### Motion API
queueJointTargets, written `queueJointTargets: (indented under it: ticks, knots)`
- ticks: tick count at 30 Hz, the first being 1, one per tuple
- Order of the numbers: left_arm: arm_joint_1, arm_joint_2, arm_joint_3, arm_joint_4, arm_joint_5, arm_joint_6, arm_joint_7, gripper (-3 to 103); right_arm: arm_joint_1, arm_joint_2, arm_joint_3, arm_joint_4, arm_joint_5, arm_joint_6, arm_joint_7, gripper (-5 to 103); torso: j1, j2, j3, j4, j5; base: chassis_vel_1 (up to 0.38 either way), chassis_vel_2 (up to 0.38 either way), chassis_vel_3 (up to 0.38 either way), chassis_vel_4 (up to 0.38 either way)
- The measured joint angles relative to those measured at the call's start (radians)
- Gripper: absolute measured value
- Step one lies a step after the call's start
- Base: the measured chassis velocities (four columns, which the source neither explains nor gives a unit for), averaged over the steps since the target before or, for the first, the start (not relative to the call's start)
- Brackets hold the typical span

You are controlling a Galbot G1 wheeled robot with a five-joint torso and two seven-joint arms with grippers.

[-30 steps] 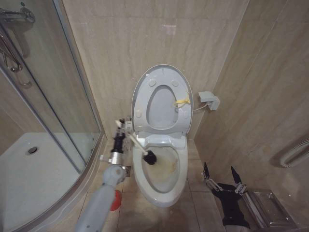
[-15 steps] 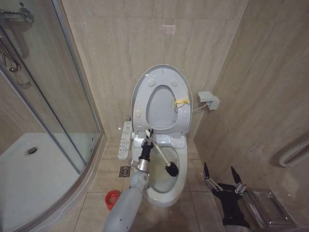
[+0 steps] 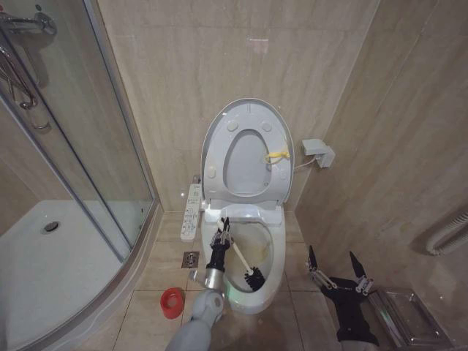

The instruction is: Open the toilet lid, clean the toilet bowl with a toilet brush, close the toilet lid, and flush.

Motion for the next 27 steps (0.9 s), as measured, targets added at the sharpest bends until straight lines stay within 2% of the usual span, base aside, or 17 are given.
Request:
queueJointTargets:
  ticks: [5, 12, 20, 23, 27]
  knots:
    - [0.099, 0.038, -0.036, -0.097, 0.014, 0.005, -0.030, 24, 0.000, 0.000, 0.000, 0.000, 0.000, 0.000, 0.000, 100, 0.000, 0.000, 0.000, -0.0003, -0.0003, 0.000, 0.000, 0.000, 0.000]
    - [0.199, 0.050, -0.100, -0.185, 0.013, 0.011, -0.041, 24, 0.000, 0.000, 0.000, 0.000, 0.000, 0.000, 0.000, 100, 0.000, 0.000, 0.000, -0.0002, -0.0002, 0.000, 0.000, 0.000, 0.000]
    - [0.251, 0.013, -0.096, -0.172, 0.003, 0.017, -0.026, 24, 0.000, 0.000, 0.000, 0.000, 0.000, 0.000, 0.000, 100, 0.000, 0.000, 0.000, 0.0003, 0.0000, 0.000, 0.000, 0.000, 0.000]
    - [0.253, -0.001, -0.077, -0.150, -0.004, 0.023, -0.027, 24, 0.000, 0.000, 0.000, 0.000, 0.000, 0.000, 0.000, 100, 0.000, 0.000, 0.000, -0.0006, 0.0033, 0.000, 0.000, 0.000, 0.000]
    - [0.216, -0.032, -0.070, -0.097, -0.009, 0.023, -0.026, 24, 0.000, 0.000, 0.000, 0.000, 0.000, 0.000, 0.000, 100, 0.000, 0.000, 0.000, 0.0000, 0.0024, 0.000, 0.000, 0.000, 0.000]
